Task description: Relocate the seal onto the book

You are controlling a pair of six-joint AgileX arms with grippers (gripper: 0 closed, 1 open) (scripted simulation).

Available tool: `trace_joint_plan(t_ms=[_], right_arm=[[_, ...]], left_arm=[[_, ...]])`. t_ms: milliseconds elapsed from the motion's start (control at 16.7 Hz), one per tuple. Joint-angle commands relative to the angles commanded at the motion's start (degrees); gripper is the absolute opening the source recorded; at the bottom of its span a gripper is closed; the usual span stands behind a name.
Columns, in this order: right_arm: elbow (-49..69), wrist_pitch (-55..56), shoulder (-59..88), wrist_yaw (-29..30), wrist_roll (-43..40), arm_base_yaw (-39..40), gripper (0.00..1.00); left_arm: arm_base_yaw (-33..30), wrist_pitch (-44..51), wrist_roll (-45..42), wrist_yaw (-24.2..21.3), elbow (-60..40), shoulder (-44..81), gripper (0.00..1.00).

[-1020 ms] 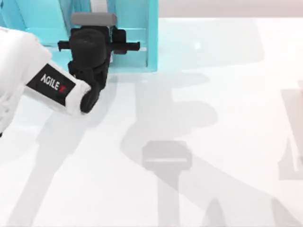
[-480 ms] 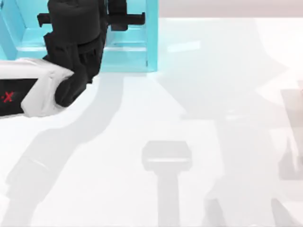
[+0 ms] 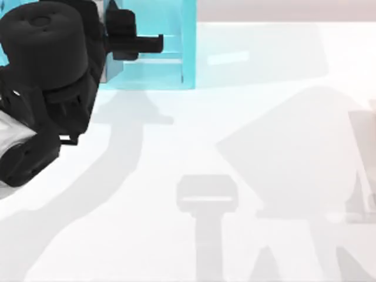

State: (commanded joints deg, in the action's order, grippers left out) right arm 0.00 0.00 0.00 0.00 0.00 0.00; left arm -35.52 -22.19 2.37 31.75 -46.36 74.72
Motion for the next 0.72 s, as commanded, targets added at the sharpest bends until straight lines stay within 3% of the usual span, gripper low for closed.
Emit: trace_joint_plan(t_ms=[420,720], right_arm=[[0.0,0.0,0.0,0.0,0.0,0.0,1.0],[0.0,0.0,0.0,0.0,0.0,0.0,1.0]], left_arm=[[-0.18,0.39,0.48,0.38,0.09,0.12,0.0],[-4.91,1.79,12.44,5.13,-3.01,5.58,0.0]])
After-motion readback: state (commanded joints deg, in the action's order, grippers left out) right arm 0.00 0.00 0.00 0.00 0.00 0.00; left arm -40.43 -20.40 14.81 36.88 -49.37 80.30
